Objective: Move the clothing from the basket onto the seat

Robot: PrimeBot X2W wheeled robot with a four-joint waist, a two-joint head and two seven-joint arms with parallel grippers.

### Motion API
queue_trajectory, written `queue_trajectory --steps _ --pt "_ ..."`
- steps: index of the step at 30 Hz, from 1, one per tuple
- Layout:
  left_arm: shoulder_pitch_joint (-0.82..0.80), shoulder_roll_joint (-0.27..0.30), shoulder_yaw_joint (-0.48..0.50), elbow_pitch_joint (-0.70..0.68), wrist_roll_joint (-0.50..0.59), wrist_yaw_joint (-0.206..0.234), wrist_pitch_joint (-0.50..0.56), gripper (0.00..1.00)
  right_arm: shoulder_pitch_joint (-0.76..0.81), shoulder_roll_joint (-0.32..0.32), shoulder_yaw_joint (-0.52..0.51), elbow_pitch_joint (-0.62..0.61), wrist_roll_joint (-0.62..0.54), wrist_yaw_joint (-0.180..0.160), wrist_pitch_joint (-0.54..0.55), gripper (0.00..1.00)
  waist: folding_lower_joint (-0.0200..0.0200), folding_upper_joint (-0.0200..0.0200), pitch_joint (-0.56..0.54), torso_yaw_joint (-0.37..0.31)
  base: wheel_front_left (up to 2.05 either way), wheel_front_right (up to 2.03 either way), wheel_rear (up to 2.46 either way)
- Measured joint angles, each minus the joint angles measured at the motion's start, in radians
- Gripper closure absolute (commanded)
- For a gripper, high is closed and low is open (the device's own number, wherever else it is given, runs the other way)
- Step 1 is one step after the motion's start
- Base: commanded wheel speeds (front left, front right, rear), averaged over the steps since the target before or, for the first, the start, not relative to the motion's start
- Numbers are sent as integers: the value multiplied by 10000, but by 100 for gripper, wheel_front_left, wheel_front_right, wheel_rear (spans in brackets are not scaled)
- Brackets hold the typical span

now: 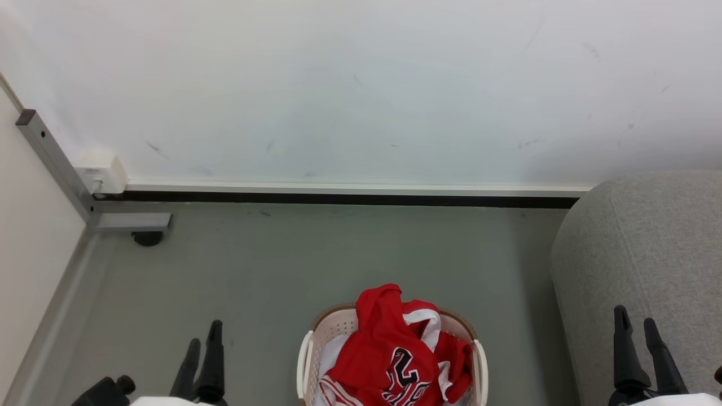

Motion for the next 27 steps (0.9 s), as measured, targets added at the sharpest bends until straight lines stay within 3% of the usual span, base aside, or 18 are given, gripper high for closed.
queue_trajectory --steps 27 --pt "199 21 -178 -391 3831 2 -709 0 211 -38 -209 -19 -3076 0 -708 0 0 0 -49 -11 0 0 0"
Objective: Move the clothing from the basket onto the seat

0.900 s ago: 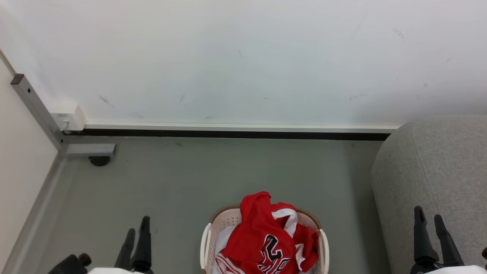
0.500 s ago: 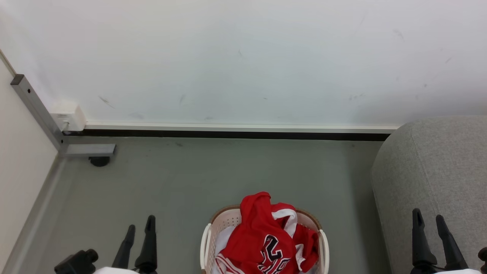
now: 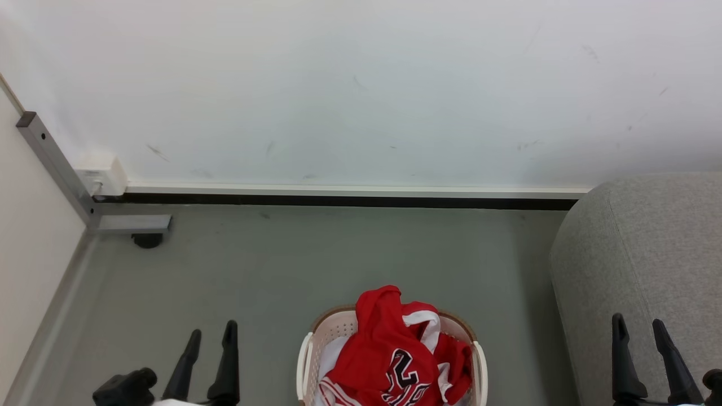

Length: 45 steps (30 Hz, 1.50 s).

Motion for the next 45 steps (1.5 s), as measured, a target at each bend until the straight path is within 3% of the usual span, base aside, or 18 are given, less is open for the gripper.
queue_trajectory --steps 45 --pt "223 31 -337 171 3480 -33 -859 0 390 -50 31 512 -3060 0 -848 0 0 0 21 -62 0 0 0"
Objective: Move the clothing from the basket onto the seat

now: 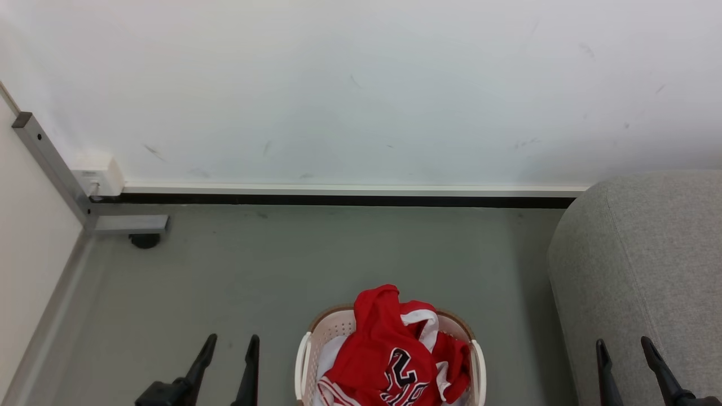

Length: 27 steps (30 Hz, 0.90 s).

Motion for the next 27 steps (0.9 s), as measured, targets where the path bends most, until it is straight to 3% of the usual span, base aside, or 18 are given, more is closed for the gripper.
queue_trajectory --steps 15,21,27 --pt "-43 6 -98 8 -4 -17 0 0 -129 -10 194 -186 113 0 -17 0 0 0 324 -416 0 0 0" --pt "-1106 94 -635 -144 40 -54 0 0 -619 -12 328 -545 247 0 -21 0 0 0 1187 -647 0 0 0" --pt "-2742 713 -1812 -295 -54 -54 0 0 -1568 -15 706 -940 594 0 -21 0 1 0 2546 -953 0 0 0"
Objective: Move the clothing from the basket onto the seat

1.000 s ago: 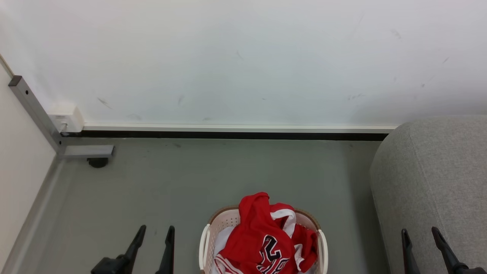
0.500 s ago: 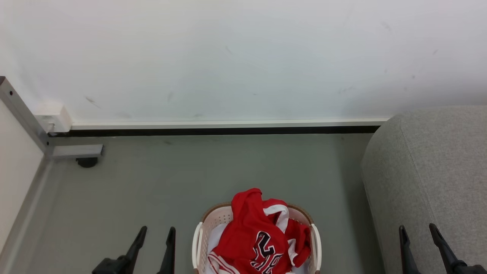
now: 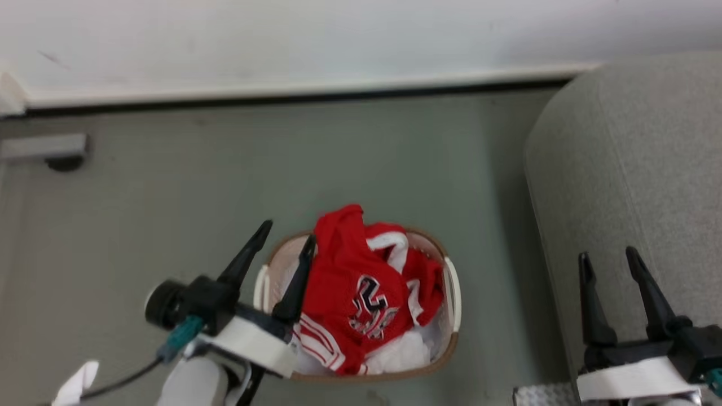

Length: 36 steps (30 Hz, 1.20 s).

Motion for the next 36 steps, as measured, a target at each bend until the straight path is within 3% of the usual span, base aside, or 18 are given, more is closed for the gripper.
queue_trajectory --steps 8,13,20,29,36 --pt "-2319 755 -1572 892 -33 -2 0 0 -1196 -2 495 -506 318 0 0 0 1 0 2077 -541 0 0 0" --pt "-3532 759 -2090 2610 150 -2 88 0 -1664 -8 679 -677 504 0 0 0 2 0 3249 -858 0 0 0" --pt "-4752 399 -2290 4378 261 102 606 0 -2144 -10 828 -978 662 0 -2 0 1 0 4497 -1207 0 0 0" --pt "-5725 374 -2119 6176 481 989 1490 0 -2417 -8 976 -1275 746 0 0 0 0 -1 5539 -1384 0 0 0" --pt "-6078 483 -2151 6909 451 1005 1352 0 -2524 -8 997 -1384 756 0 -2 0 0 0 5965 -1491 0 0 0"
